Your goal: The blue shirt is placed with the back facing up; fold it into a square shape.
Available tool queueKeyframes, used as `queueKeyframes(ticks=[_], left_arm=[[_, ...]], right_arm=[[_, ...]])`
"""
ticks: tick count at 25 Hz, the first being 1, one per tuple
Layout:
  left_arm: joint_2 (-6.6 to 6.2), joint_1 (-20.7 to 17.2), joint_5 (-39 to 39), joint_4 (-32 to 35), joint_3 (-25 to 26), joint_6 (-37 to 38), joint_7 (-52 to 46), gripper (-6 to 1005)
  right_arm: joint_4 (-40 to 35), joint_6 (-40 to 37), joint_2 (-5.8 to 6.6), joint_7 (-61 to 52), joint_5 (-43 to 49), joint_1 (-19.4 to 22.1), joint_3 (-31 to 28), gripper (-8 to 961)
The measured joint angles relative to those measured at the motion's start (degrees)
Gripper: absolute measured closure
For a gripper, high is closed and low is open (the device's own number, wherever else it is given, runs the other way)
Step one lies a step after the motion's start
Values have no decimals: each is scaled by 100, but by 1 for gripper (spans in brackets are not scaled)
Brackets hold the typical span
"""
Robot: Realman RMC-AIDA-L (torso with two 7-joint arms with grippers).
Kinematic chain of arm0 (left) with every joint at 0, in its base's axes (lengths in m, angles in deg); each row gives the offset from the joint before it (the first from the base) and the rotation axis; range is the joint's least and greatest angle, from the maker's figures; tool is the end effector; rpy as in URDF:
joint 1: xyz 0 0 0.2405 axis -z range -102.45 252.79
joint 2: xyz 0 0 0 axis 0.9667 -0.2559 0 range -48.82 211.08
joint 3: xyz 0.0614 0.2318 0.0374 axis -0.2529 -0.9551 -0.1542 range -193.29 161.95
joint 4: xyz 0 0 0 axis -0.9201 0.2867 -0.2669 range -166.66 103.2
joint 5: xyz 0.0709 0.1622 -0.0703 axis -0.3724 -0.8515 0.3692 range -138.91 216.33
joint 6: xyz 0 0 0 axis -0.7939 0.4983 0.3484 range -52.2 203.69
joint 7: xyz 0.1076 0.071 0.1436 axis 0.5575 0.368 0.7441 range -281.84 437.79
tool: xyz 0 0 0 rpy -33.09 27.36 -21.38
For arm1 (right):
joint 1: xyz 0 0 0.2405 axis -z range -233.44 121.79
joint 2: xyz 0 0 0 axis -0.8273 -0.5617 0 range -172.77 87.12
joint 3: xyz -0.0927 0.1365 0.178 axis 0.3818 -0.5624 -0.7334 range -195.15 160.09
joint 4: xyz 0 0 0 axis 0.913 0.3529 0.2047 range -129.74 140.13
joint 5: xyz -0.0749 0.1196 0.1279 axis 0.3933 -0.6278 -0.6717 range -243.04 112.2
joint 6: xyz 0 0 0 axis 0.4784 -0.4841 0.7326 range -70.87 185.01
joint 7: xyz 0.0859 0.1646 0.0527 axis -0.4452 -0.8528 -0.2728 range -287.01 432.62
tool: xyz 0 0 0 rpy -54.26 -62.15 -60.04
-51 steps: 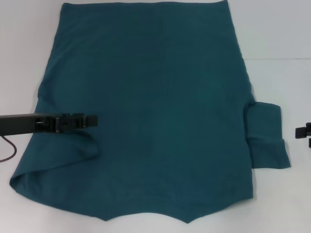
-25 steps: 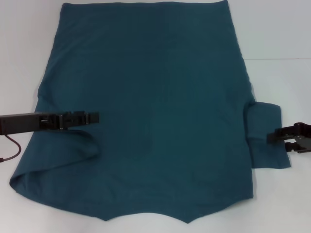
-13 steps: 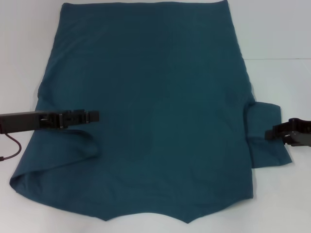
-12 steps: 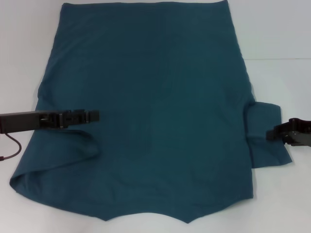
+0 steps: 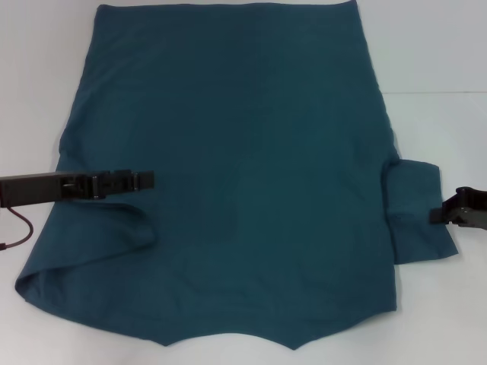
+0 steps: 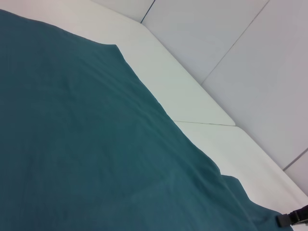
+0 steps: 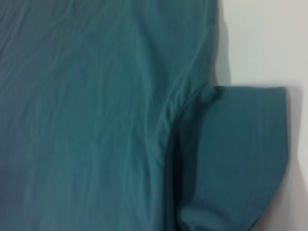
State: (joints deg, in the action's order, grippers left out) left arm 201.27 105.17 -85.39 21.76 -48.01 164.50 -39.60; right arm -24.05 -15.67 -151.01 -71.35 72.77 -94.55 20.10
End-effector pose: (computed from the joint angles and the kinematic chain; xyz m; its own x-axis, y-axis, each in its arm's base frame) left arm -0.2382 0.3502 0.0102 0.4780 0.7023 0.5276 0.8486 -0.5243 -0.0709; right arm 0.3105 0.3746 0.0060 0.0490 -0.9260 -0.3744 -0.9904 0.0036 -0.1385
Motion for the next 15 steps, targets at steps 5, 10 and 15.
queueKeyframes(ticks=[5, 10, 15], left_arm=[[0, -2, 0, 8, 0, 1, -2, 373], [0, -11, 0, 31, 34, 42, -10, 373], [0, -12, 0, 32, 44, 47, -11, 373]], right_arm=[[-64, 8, 69, 114, 48, 30, 24, 915], [-366, 144, 139, 218, 292, 110, 3, 944], [-498, 233, 234, 274, 318, 129, -32, 939]])
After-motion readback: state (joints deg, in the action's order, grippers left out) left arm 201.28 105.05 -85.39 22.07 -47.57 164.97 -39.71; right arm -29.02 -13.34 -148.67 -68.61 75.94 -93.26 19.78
